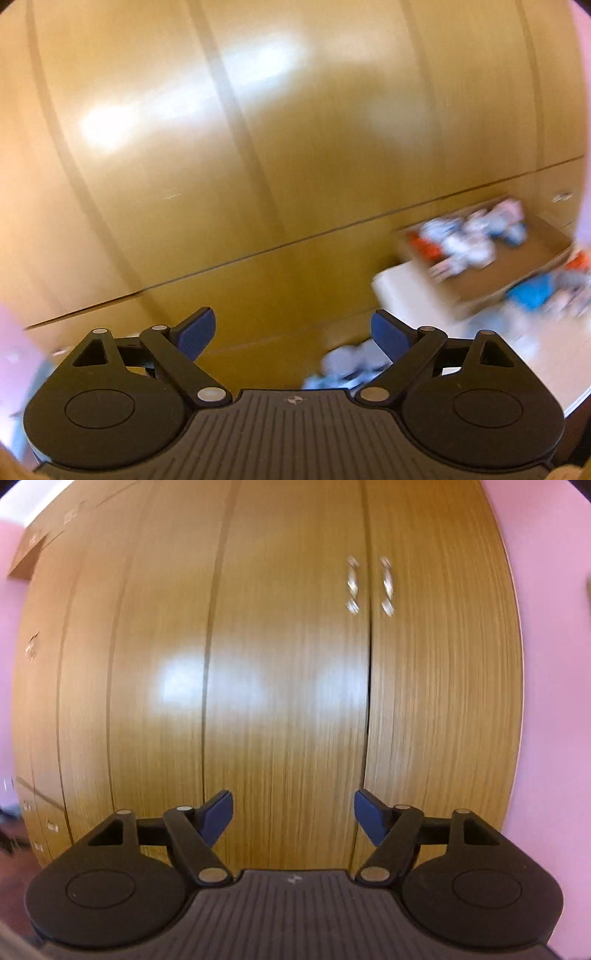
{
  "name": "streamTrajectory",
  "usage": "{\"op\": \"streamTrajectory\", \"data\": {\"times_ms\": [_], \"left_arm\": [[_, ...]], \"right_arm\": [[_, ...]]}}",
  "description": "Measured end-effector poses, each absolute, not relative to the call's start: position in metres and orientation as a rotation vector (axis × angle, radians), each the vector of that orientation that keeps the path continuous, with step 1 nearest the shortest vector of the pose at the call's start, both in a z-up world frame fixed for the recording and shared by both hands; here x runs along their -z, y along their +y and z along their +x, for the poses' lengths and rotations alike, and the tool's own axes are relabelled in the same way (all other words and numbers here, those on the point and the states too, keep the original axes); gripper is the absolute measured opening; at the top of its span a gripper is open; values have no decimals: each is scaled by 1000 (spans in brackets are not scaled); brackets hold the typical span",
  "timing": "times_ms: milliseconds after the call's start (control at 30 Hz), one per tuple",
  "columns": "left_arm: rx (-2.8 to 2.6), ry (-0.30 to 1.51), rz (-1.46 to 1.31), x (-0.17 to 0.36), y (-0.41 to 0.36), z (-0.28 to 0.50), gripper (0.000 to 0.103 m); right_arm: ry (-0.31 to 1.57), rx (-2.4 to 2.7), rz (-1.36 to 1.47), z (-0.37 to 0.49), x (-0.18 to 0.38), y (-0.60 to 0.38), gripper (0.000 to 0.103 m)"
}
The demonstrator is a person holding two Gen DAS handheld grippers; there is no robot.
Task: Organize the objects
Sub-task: 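Lift both open grippers out of the tray and return to the table, then grasp white fluffy bundle with left gripper while right grasps teal-ribboned plastic bundle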
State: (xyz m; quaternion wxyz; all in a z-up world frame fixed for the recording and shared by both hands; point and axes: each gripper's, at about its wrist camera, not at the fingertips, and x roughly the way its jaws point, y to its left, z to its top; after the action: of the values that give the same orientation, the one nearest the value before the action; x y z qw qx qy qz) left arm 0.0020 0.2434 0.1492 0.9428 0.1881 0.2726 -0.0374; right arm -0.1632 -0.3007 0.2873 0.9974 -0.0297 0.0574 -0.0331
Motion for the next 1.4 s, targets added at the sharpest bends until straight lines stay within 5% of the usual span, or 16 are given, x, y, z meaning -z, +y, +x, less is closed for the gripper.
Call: {"op": "streamTrajectory", "data": {"times_ms": [300, 667, 1067, 1267, 1400], "left_arm": [[-63, 545, 308, -178, 293, -24, 101], [207, 658, 317, -5, 88, 0, 96], [208, 720, 284, 30, 71, 12, 96], [207, 732, 266, 36, 72, 20, 94], [232, 745, 270, 42, 68, 25, 83]], "right_arm": [[252, -13, -29, -167, -216, -265, 87], [620, 13, 68, -75, 2, -194, 79], [677, 80, -31, -63, 42, -175, 80], [681, 96, -41, -52, 54, -164, 72], [681, 97, -36, -51, 55, -165, 66]]}}
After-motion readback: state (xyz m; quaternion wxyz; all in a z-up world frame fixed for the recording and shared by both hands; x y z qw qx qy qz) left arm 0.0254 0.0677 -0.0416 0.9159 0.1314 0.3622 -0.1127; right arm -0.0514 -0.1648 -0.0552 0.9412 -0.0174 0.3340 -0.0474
